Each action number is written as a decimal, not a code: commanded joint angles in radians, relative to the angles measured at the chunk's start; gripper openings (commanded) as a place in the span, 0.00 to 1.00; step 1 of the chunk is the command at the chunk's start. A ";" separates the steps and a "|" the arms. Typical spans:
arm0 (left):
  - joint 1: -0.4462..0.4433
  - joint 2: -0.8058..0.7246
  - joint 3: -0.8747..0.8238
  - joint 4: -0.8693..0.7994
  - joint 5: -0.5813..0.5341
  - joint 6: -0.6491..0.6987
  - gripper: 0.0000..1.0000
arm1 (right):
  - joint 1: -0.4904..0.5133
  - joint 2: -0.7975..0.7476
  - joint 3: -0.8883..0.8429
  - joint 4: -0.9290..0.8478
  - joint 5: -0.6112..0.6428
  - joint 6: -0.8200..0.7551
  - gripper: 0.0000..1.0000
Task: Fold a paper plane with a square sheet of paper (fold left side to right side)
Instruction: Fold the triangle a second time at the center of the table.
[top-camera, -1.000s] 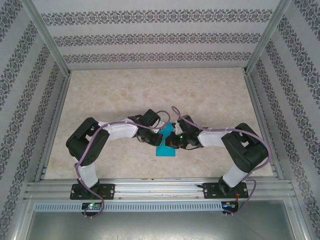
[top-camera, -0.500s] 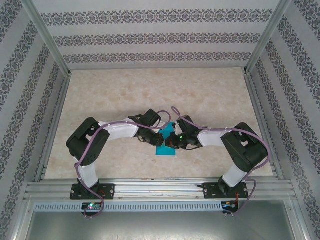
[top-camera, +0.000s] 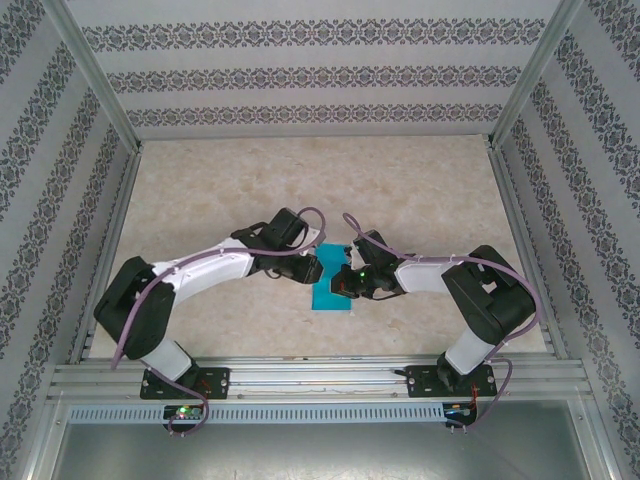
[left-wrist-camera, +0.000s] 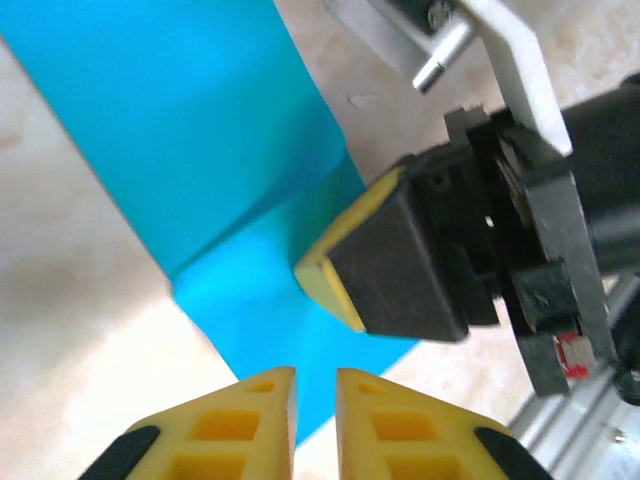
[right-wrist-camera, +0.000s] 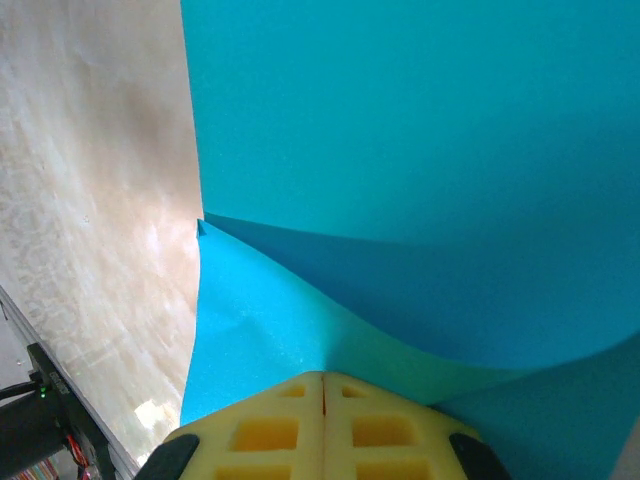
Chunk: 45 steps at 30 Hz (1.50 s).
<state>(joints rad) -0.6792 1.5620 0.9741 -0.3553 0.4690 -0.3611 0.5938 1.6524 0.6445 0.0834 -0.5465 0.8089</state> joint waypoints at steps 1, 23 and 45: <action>-0.006 -0.003 -0.059 0.056 0.114 -0.126 0.17 | 0.009 0.018 -0.019 -0.060 0.043 -0.005 0.00; -0.045 0.158 -0.093 0.153 0.155 -0.194 0.11 | 0.008 0.028 -0.019 -0.066 0.036 -0.014 0.00; -0.045 0.187 -0.138 0.148 0.095 -0.187 0.10 | 0.008 0.037 -0.008 -0.083 0.033 -0.027 0.00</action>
<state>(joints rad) -0.7143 1.7348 0.8570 -0.2089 0.5934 -0.5552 0.5938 1.6543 0.6453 0.0822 -0.5480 0.8051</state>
